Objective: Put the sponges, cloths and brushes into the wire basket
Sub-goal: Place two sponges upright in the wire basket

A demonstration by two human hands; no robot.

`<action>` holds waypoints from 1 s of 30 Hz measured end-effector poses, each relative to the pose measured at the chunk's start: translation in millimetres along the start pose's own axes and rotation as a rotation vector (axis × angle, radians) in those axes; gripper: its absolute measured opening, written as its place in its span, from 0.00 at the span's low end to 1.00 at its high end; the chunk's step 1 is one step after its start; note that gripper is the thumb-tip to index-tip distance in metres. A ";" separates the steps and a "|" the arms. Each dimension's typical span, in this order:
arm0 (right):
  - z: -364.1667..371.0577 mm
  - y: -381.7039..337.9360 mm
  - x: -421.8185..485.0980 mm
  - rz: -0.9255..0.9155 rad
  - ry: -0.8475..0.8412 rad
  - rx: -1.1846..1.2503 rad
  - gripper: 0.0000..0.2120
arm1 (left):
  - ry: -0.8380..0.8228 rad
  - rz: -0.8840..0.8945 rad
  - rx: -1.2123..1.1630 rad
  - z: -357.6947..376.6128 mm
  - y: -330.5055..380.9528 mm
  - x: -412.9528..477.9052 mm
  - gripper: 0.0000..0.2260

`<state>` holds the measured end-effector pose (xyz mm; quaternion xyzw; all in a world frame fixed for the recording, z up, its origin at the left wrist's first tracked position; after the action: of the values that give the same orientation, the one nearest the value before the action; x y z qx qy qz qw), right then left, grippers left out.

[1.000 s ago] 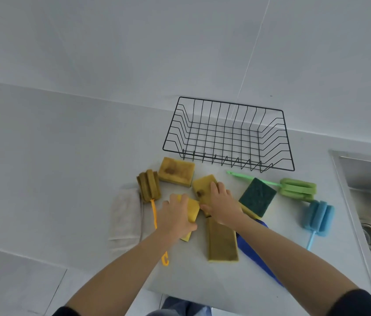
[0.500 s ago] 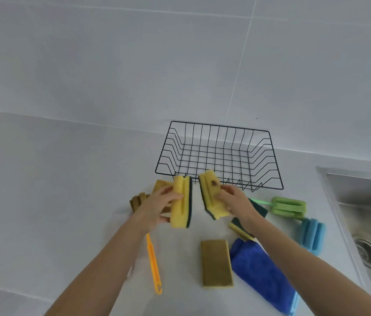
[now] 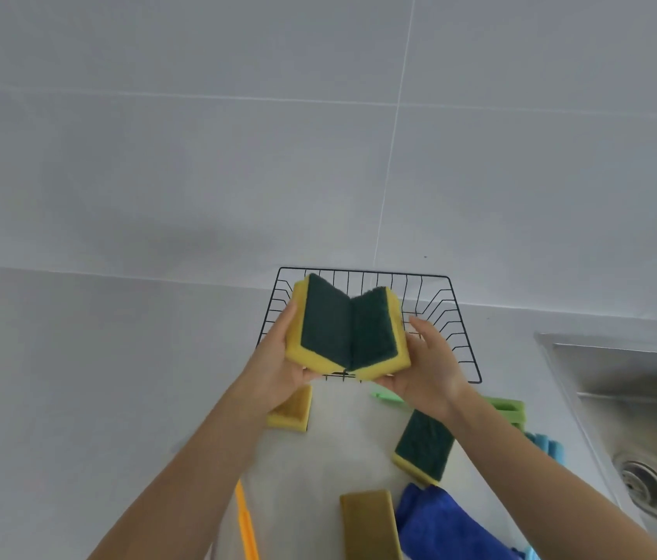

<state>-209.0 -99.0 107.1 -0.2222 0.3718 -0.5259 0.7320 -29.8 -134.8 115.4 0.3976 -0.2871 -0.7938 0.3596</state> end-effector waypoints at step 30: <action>-67.1 -5.4 196.5 0.154 0.388 -0.276 0.12 | 0.432 -0.126 0.748 -60.1 46.5 195.8 0.14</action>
<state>-231.0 -280.2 8.1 -0.1862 0.5895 -0.4457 0.6474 -46.8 -328.3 35.5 0.6740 -0.4484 -0.5543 0.1937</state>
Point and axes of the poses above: each hand's wrist, its own x-axis towards the middle knuckle, its own z-axis out of the palm, y = z × x, the point moved 2 cm from there along x, towards the middle knuckle, and after that the axes turned 4 degrees about -z, right-handed, at the moved point
